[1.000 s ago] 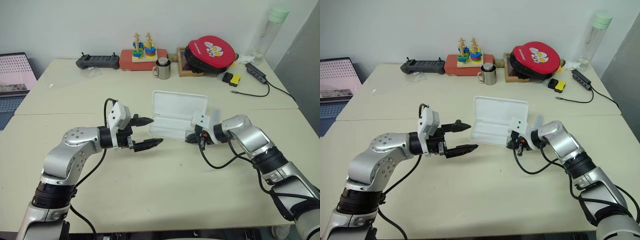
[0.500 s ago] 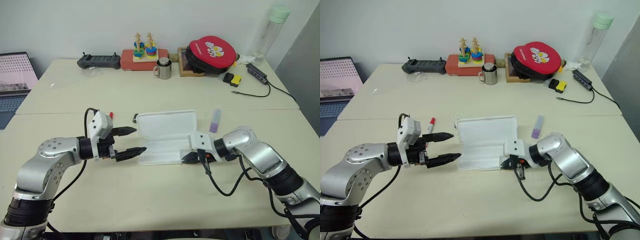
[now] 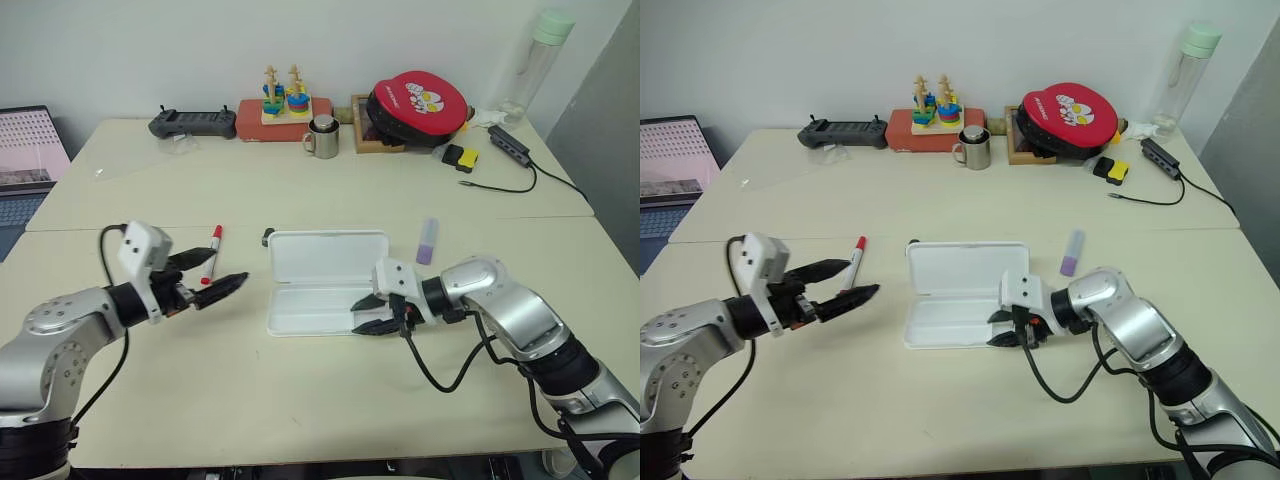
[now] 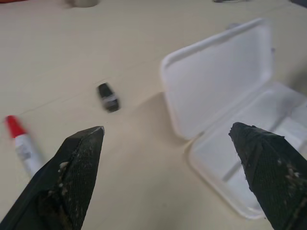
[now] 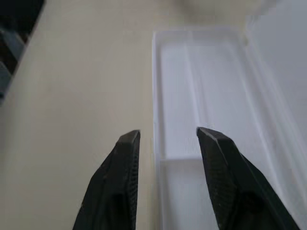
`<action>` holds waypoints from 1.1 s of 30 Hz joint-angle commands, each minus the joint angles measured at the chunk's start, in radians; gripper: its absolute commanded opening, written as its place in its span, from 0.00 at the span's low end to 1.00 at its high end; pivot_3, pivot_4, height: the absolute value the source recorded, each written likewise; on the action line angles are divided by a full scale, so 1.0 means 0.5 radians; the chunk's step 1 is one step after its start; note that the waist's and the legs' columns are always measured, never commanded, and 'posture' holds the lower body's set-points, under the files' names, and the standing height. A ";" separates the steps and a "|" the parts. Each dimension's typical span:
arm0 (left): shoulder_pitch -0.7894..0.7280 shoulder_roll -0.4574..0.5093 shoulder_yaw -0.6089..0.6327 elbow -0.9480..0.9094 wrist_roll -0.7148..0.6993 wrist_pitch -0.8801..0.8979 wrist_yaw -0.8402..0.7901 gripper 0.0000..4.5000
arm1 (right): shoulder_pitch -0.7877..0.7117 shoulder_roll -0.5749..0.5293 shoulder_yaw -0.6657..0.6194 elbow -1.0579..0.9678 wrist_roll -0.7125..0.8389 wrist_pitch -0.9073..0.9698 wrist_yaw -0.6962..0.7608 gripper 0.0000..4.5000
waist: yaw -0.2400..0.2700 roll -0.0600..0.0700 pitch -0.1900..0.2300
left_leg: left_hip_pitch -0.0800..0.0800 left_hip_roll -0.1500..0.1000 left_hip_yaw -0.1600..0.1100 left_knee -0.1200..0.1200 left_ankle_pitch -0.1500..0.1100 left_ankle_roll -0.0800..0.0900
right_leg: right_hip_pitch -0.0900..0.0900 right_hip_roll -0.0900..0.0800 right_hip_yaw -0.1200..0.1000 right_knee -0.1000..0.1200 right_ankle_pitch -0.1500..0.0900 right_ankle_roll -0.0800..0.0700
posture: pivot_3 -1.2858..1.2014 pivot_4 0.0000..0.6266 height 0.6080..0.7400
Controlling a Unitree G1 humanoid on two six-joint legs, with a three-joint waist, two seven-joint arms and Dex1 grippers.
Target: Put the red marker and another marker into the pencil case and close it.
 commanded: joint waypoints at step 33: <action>-0.521 -0.308 -0.451 0.752 0.618 0.173 0.696 0.46 | -0.355 0.200 -0.406 -0.015 0.355 0.124 -0.546 1.00 | -0.007 -0.002 -0.002 | 0.002 -0.003 0.001 0.001 0.000 0.000 | -0.002 -0.001 -0.001 0.005 0.000 0.000 | 0.52 0.24 1.00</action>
